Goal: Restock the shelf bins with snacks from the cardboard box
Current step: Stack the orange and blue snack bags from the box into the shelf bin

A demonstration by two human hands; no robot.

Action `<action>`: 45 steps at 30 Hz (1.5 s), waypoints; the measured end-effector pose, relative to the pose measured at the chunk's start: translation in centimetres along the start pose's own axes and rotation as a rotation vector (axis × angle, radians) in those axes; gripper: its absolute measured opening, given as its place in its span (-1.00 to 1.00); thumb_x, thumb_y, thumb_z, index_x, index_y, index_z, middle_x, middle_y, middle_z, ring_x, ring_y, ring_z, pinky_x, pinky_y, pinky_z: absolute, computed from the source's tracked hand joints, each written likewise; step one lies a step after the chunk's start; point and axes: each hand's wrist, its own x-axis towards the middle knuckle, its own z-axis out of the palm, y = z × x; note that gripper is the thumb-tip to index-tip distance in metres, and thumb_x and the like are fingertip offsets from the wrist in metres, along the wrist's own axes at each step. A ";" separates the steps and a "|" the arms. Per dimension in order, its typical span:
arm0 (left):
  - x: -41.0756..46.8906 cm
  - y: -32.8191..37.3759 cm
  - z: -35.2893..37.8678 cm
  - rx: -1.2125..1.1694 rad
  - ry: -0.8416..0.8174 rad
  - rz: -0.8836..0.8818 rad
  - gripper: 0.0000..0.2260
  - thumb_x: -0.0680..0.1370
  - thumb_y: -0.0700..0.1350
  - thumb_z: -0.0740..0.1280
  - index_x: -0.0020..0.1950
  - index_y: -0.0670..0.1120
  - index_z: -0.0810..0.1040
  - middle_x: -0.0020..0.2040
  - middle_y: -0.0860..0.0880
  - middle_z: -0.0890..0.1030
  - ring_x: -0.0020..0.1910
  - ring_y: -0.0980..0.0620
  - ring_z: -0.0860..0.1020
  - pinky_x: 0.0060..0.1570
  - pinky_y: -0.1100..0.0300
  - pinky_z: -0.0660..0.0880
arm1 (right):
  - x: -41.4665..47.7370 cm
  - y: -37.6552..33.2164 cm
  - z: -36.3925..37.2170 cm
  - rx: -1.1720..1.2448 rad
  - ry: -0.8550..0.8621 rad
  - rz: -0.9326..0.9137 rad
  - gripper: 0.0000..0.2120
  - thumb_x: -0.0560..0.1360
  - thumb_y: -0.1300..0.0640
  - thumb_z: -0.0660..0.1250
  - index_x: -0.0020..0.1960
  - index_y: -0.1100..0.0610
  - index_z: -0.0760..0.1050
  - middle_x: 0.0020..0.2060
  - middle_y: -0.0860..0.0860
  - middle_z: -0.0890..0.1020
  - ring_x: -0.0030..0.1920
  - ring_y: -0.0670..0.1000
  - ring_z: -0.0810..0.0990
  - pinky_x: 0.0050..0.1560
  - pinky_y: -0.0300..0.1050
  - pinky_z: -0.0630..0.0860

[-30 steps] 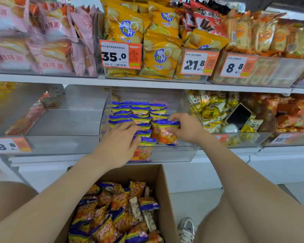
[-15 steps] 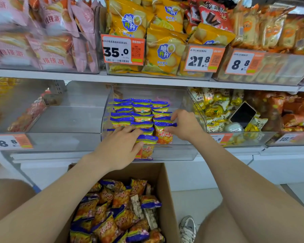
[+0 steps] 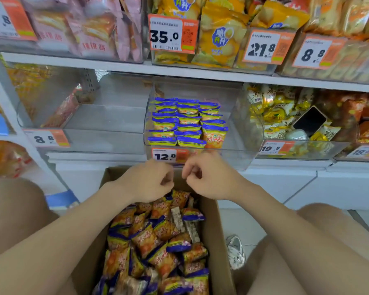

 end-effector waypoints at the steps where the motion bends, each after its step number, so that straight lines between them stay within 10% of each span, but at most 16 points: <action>1: -0.5 -0.7 1.0 0.019 -0.103 -0.026 -0.90 0.64 0.06 0.31 -0.06 0.13 0.55 -0.17 0.15 0.58 -0.20 0.15 0.56 -0.13 0.13 0.60 | -0.5 -0.1 1.2 -0.031 -0.123 0.010 -0.80 0.49 0.22 0.33 -0.08 0.03 0.72 -0.40 -0.23 0.57 -0.31 -0.21 0.58 -0.23 -0.33 0.46; 4: -0.7 -2.3 3.9 0.049 -0.315 -0.110 -0.88 0.68 0.01 0.28 0.14 0.11 0.60 -0.02 0.13 0.62 -0.08 0.13 0.59 0.02 0.07 0.62 | -0.8 1.1 4.5 -0.142 -0.389 0.064 -0.77 0.56 0.28 0.26 -0.02 0.13 0.70 -0.40 -0.19 0.55 -0.32 -0.20 0.56 -0.15 -0.35 0.51; 7: -1.2 -3.8 7.0 0.052 -0.445 -0.154 -0.79 0.69 -0.06 0.26 0.30 0.05 0.59 0.12 0.07 0.64 0.01 0.05 0.62 -0.03 0.09 0.60 | -0.4 2.9 8.6 -0.230 -0.503 0.129 -0.81 0.58 0.25 0.26 -0.04 0.17 0.66 -0.23 0.00 0.63 -0.16 0.01 0.62 -0.04 0.03 0.64; 21: -2.7 -8.3 17.5 -0.060 -0.711 -0.298 -0.30 0.58 -0.31 0.33 0.68 -0.07 0.15 0.49 -0.10 0.42 0.38 -0.11 0.50 0.29 0.05 0.57 | -2.1 6.8 21.1 -0.290 -0.883 0.309 -0.79 0.68 0.18 0.29 0.28 0.19 0.52 0.15 0.16 0.61 0.10 0.17 0.62 0.13 0.09 0.63; 29: -2.0 -7.8 18.1 -0.015 -0.714 -0.267 -0.76 0.59 -0.03 0.45 0.19 -0.07 0.52 0.11 -0.04 0.56 0.06 -0.04 0.58 0.05 0.07 0.61 | -2.8 6.2 20.8 -0.280 -0.871 0.301 -0.06 0.47 0.05 0.58 0.63 0.16 0.07 0.50 0.19 0.39 0.46 0.27 0.41 0.38 0.12 0.44; 35: -2.7 -6.9 17.0 -0.169 -0.648 -0.285 -0.46 0.57 -0.03 0.49 0.49 0.02 0.37 0.40 -0.05 0.48 0.25 -0.05 0.52 0.12 0.13 0.56 | -2.0 5.7 17.7 -0.235 -0.667 0.216 -0.44 0.32 -0.09 0.67 0.20 0.11 0.58 0.02 0.00 0.50 0.16 0.14 0.53 0.12 0.11 0.49; 40: -2.3 -5.7 11.9 -0.453 -0.464 -0.314 -0.43 0.64 -0.03 0.41 0.63 0.07 0.31 0.55 0.06 0.37 0.47 0.00 0.42 0.34 0.10 0.47 | -1.1 5.0 13.4 -0.046 -0.475 0.199 -0.27 0.35 -0.10 0.64 0.41 -0.12 0.38 0.32 -0.07 0.51 0.32 0.05 0.49 0.34 0.17 0.48; 45: -2.7 -4.2 5.8 -0.676 -0.279 -0.277 -0.62 0.61 0.06 0.45 0.43 0.11 0.53 0.32 0.11 0.56 0.19 0.13 0.58 0.02 0.13 0.67 | -1.1 2.9 9.0 0.135 -0.324 0.221 -0.22 0.41 -0.06 0.63 0.47 -0.09 0.27 0.28 -0.07 0.47 0.21 -0.05 0.51 0.13 -0.16 0.50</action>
